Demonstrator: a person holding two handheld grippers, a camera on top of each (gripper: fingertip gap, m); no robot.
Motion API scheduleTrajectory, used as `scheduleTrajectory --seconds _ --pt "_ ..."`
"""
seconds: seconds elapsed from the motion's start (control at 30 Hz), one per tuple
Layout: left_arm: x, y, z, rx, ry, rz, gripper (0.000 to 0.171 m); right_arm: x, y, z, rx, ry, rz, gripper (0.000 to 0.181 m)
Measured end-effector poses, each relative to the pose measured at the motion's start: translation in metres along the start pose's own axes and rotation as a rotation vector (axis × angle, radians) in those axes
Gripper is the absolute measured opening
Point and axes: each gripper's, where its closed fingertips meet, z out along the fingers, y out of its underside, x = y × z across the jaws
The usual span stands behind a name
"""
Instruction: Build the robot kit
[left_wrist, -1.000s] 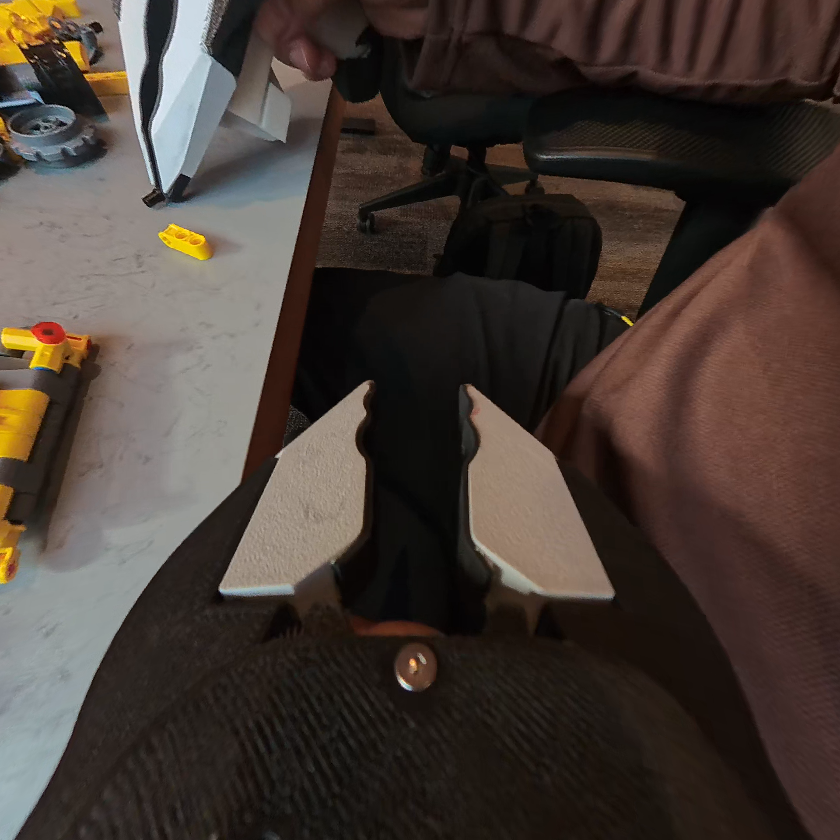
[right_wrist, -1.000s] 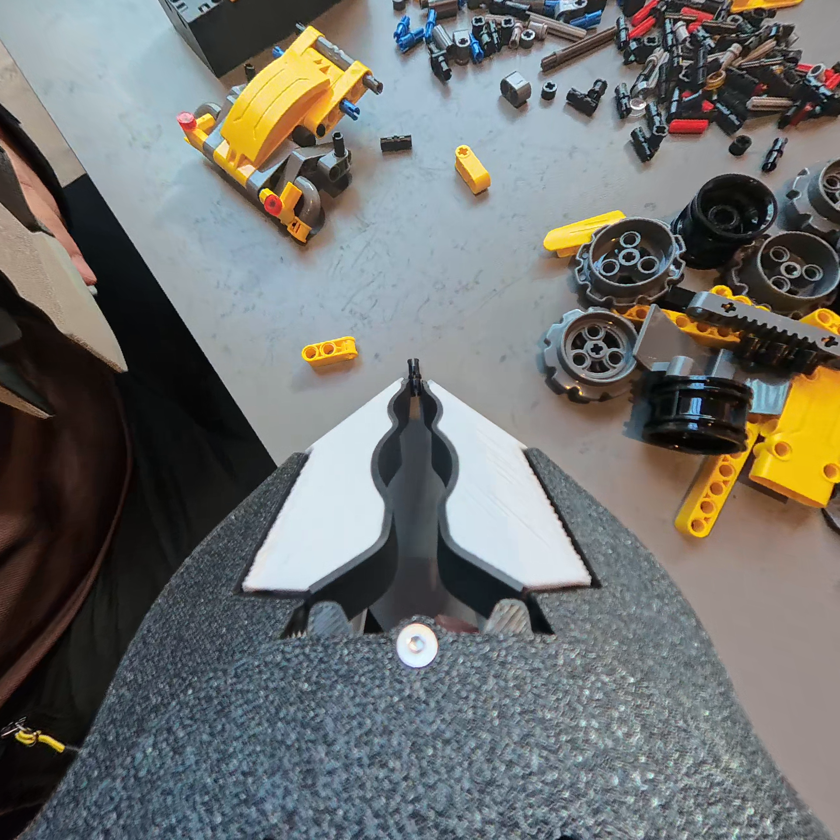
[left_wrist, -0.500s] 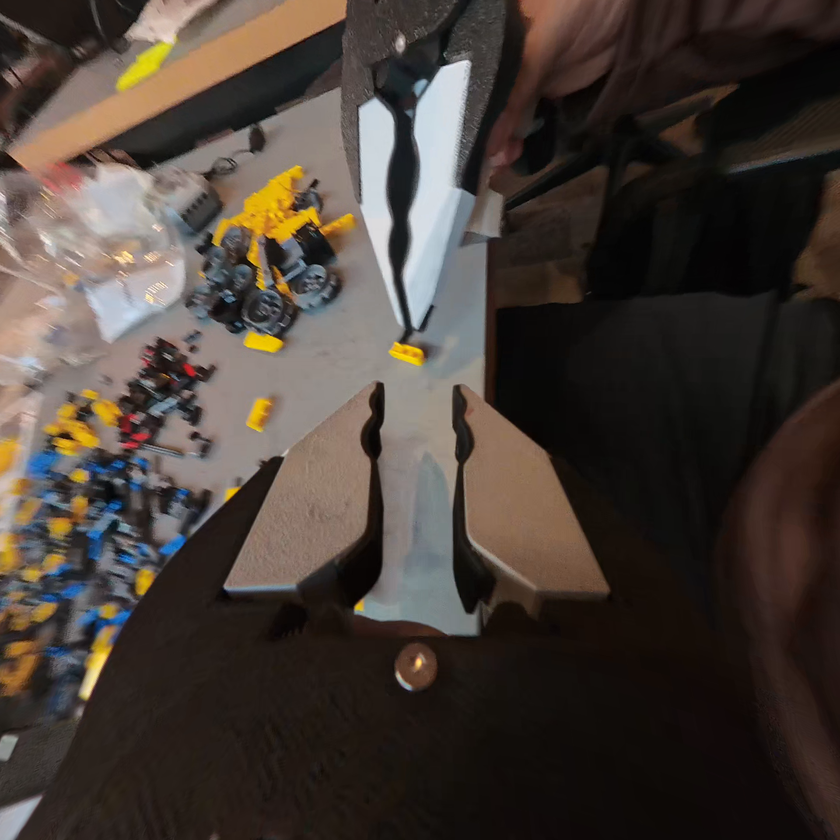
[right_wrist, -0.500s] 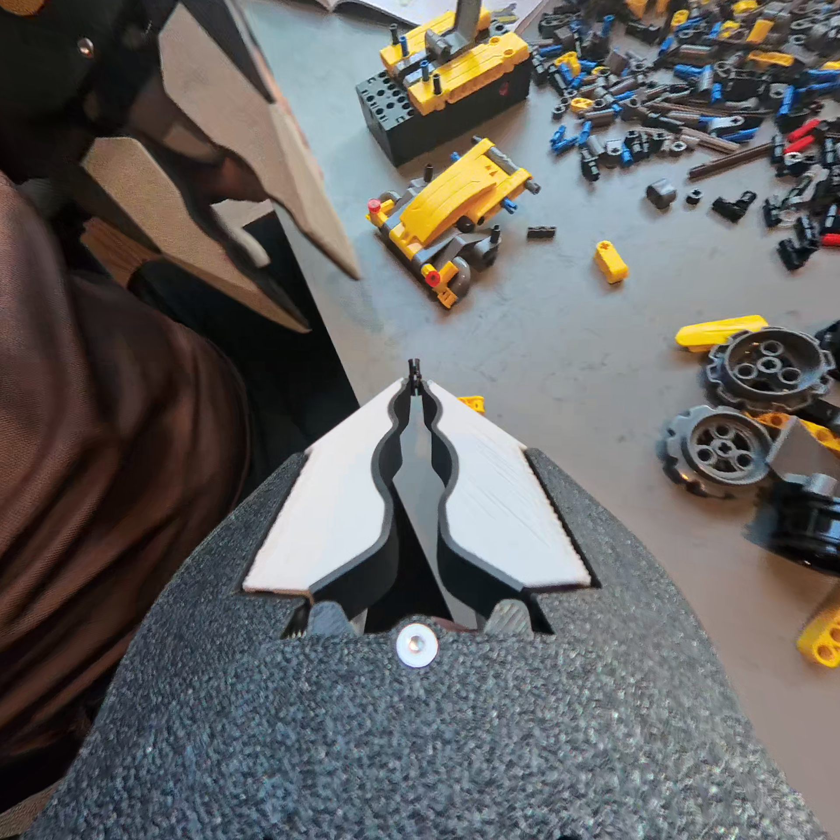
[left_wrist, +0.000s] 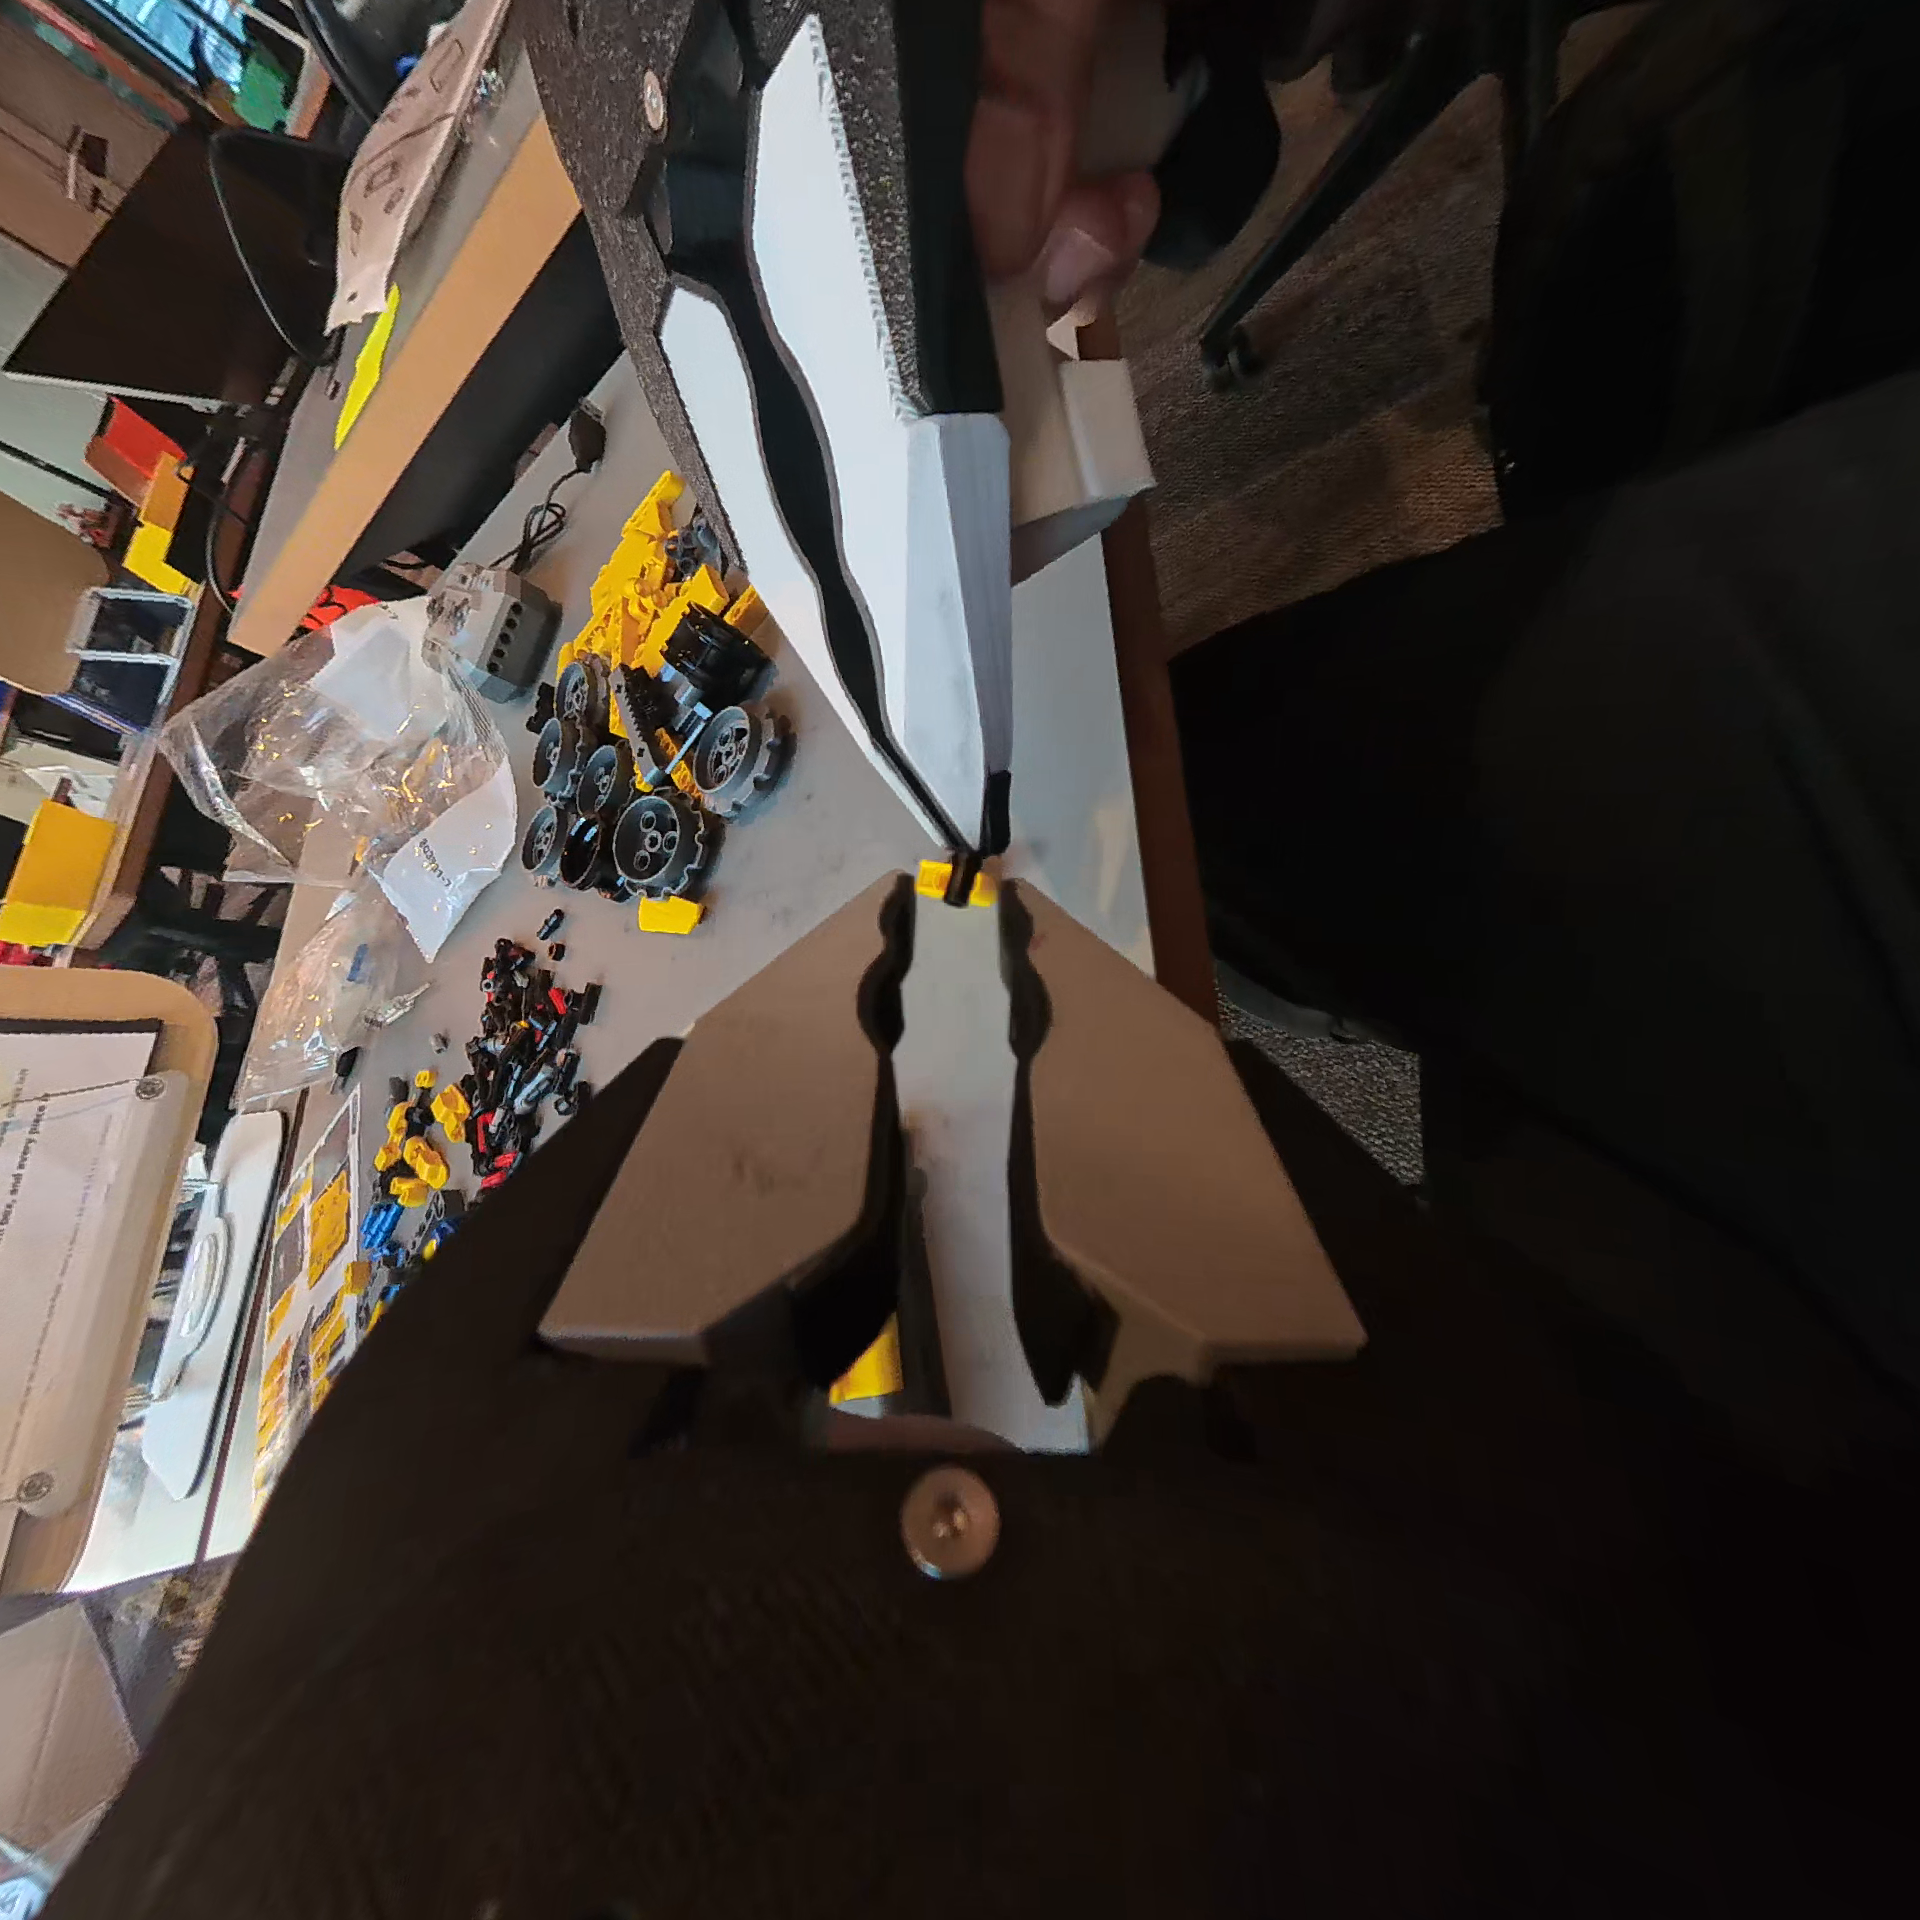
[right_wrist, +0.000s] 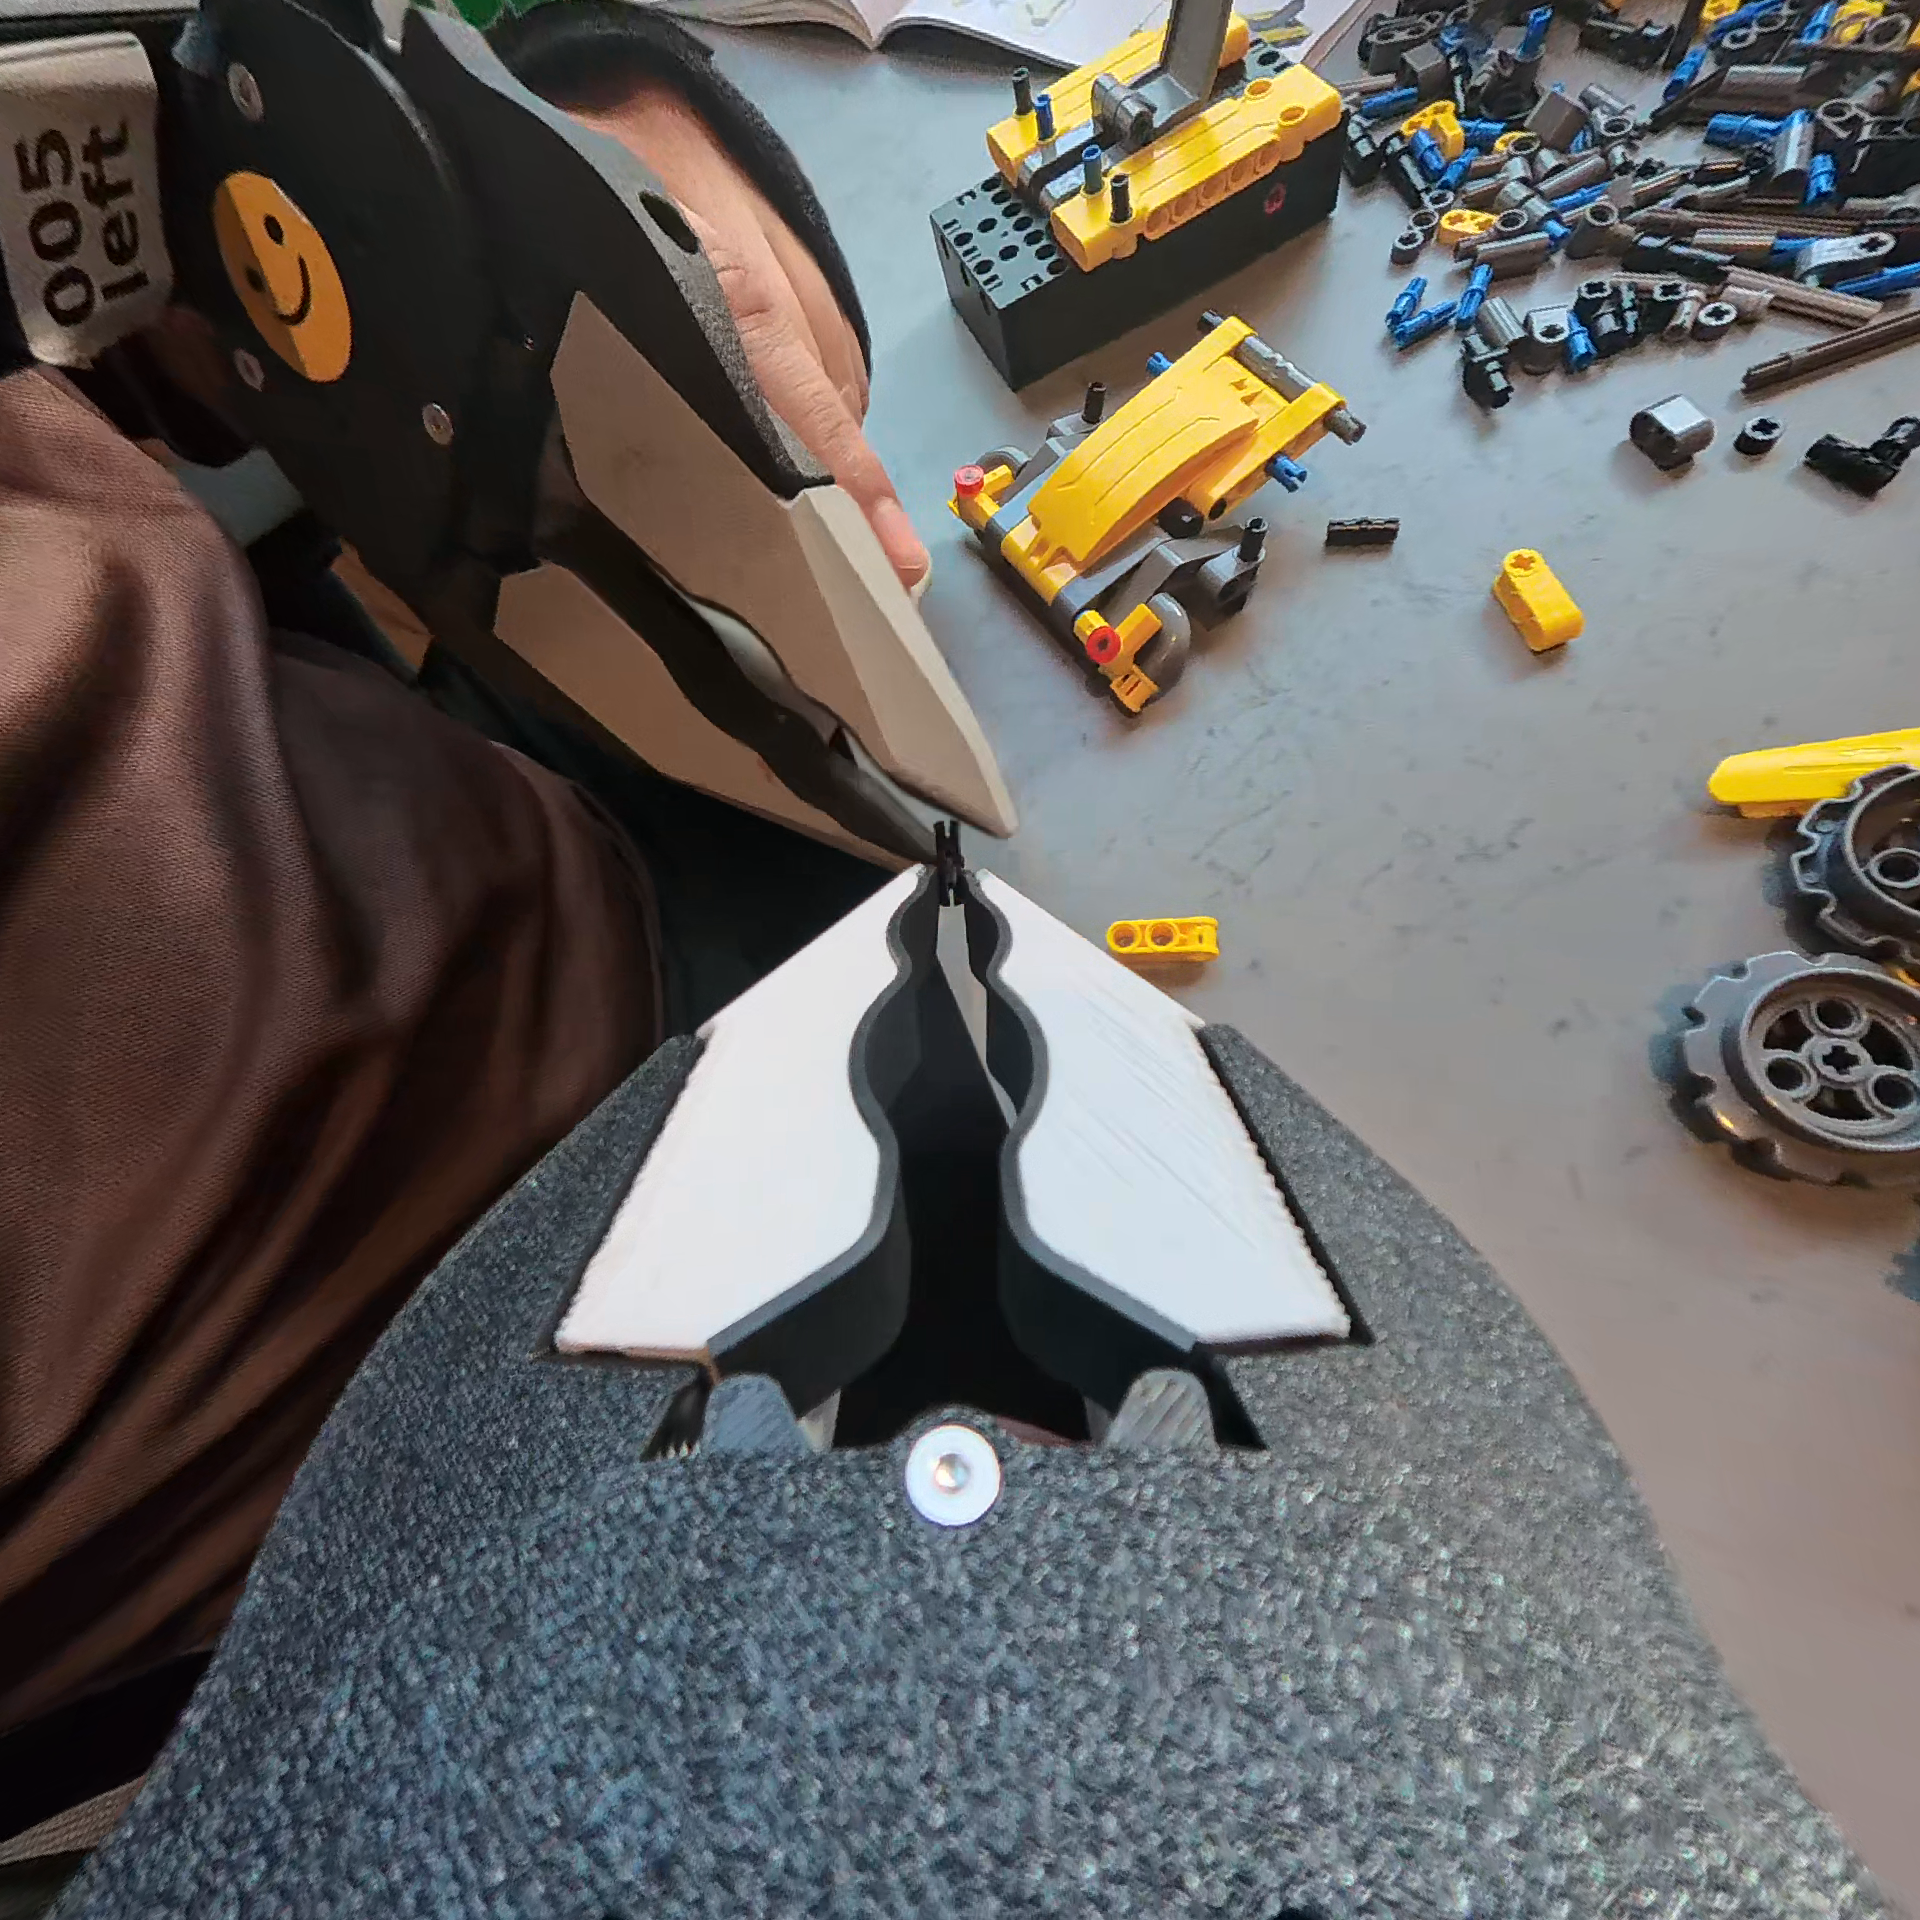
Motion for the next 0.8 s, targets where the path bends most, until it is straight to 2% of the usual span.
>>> scheduleTrajectory --seconds 0.03,0.07,0.17,0.33,0.43,0.53,0.8 --pt "0.001 0.000 0.001 -0.004 -0.002 0.003 0.012 0.000 0.000 0.000 -0.001 0.001 0.002 0.001" --pt "0.003 0.000 0.001 -0.003 0.000 0.011 0.002 0.001 0.001 0.000 -0.002 0.002 0.005 0.001" --pt "-0.001 0.000 0.003 -0.002 -0.038 0.007 0.002 0.003 -0.002 -0.002 0.021 0.010 0.021 0.001" --pt "-0.014 -0.004 0.003 0.046 -0.110 -0.184 0.002 0.011 -0.014 -0.016 0.138 0.073 0.007 0.004" --pt "-0.019 -0.010 -0.002 0.123 -0.146 -0.305 0.002 0.011 -0.023 -0.030 0.219 0.080 0.001 0.009" --pt "-0.024 -0.018 -0.008 0.180 -0.180 -0.340 0.002 0.001 -0.028 -0.033 0.262 0.018 0.031 0.010" --pt "-0.024 -0.019 -0.012 0.195 -0.182 -0.365 0.002 -0.004 -0.032 -0.028 0.255 0.026 0.013 0.001"
